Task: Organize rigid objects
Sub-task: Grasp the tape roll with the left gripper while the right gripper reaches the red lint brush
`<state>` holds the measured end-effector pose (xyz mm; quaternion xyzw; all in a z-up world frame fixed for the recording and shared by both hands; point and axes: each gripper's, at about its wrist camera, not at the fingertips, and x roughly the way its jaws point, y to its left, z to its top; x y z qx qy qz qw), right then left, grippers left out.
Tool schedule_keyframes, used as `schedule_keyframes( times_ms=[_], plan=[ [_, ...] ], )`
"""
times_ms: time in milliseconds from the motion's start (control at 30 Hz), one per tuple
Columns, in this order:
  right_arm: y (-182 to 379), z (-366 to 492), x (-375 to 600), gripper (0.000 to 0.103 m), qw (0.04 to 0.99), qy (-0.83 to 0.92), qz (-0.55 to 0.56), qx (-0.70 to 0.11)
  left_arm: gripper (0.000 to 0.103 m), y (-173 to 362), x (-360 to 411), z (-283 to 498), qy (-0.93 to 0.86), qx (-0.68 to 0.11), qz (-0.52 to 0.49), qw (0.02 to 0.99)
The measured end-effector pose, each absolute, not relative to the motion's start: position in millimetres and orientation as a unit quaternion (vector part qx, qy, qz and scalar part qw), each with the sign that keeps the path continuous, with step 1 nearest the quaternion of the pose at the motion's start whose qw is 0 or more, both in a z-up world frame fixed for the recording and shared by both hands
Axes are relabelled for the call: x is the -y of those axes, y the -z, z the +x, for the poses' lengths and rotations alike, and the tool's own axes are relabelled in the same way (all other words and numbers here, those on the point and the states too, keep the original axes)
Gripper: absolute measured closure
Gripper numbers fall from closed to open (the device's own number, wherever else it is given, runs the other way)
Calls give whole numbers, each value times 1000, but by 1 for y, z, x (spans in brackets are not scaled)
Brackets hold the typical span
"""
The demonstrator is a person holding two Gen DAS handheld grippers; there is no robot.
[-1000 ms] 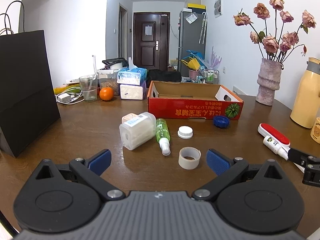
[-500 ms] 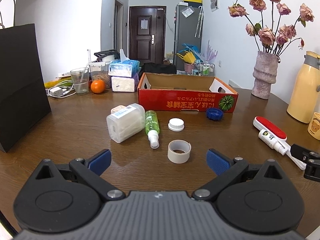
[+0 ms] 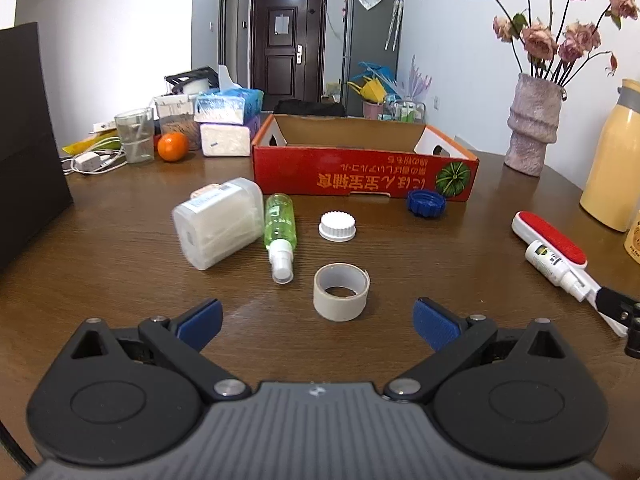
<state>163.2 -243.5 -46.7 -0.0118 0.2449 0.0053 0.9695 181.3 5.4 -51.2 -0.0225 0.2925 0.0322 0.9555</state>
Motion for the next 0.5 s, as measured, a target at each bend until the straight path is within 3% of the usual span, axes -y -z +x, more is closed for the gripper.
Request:
schedule_keyframes(
  times_ms=[267,500],
  plan=[
    [59,183,252,0,965,3,-19,-260,1,71,9,225,-39,-315,-7,948],
    [64,198,256,0,964,5,-30,-266,9,80,18,246,-40,-326,0,944]
  ],
)
